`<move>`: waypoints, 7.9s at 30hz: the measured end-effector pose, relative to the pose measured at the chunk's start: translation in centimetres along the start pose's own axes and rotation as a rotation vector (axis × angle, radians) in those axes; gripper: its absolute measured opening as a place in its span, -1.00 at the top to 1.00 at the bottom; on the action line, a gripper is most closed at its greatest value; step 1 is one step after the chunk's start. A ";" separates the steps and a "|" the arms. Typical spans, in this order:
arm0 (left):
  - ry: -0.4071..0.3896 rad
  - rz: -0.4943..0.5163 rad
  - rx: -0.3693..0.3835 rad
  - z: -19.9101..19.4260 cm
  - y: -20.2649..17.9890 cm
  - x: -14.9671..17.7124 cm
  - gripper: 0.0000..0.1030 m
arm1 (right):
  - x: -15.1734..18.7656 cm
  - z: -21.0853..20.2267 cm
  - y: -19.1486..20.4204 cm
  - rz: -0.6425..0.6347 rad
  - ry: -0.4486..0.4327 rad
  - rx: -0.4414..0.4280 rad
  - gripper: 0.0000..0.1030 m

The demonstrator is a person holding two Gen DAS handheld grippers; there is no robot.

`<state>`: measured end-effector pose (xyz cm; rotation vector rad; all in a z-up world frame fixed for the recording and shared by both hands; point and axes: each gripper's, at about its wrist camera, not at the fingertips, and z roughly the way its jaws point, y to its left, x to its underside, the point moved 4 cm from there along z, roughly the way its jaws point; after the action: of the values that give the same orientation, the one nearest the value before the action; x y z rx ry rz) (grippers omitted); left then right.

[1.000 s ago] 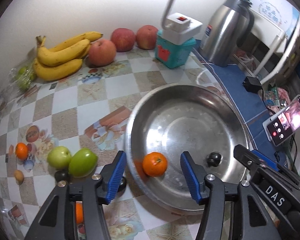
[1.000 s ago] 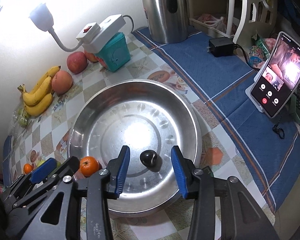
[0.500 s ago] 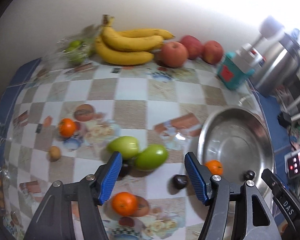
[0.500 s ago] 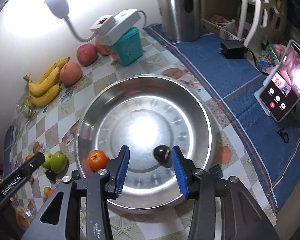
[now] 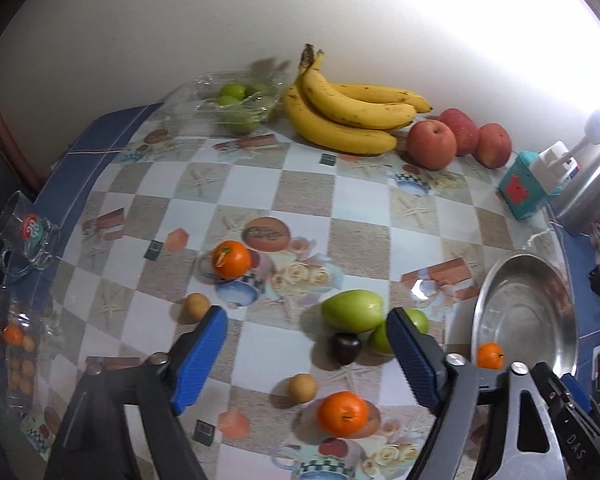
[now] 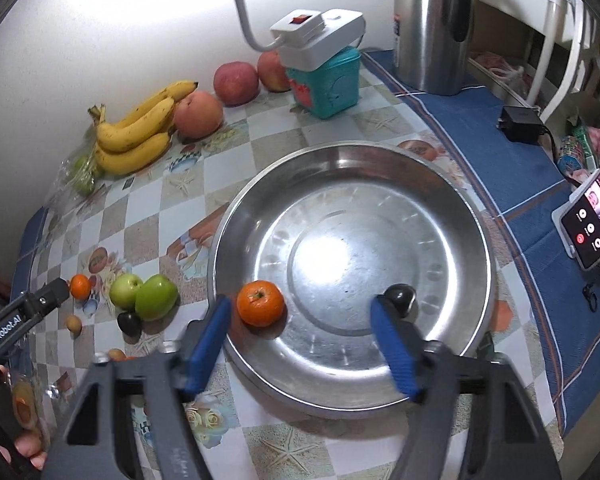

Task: Organize fruits
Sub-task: 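Withdraw both tools from the bowl back over the fruit on the table, then lower the right tool onto a second mandarin orange and close it, then grasp the small brown round fruit with the left tool while the right tool holds the orange, then carry the brown fruit and the orange over the steel bowl with both tools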

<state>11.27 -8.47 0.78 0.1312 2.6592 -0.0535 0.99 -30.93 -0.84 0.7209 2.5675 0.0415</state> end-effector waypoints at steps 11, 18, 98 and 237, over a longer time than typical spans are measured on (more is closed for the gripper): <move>-0.009 -0.050 -0.071 0.4 2.9 0.4 -1.00 | 0.3 0.8 1.1 -0.036 0.015 0.014 -0.57; -0.012 -0.100 -0.061 0.3 4.8 0.3 -1.00 | 0.5 0.8 2.5 -0.074 -0.002 0.013 -0.82; 0.313 -0.244 0.014 7.2 8.5 6.0 -0.81 | 9.1 6.8 16.6 -0.399 0.232 -0.224 0.06; 0.080 0.411 0.340 6.8 -20.7 3.3 0.48 | -3.6 6.4 -8.1 0.257 0.015 0.031 0.18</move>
<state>9.37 -29.16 -6.48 0.7985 2.6234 -0.3710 2.64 -40.30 -6.23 1.0617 2.4791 0.0900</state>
